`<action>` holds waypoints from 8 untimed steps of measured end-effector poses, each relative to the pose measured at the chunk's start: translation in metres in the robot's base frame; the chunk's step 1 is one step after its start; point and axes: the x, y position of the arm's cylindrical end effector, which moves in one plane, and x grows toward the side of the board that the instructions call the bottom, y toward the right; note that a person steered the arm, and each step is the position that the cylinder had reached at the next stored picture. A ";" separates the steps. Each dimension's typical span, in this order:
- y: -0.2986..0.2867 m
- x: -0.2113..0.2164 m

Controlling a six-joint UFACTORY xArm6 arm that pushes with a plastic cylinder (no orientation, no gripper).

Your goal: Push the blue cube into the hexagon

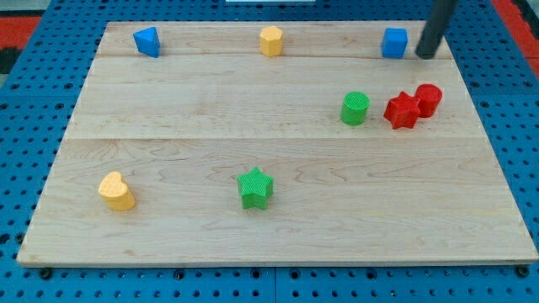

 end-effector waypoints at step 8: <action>-0.167 -0.039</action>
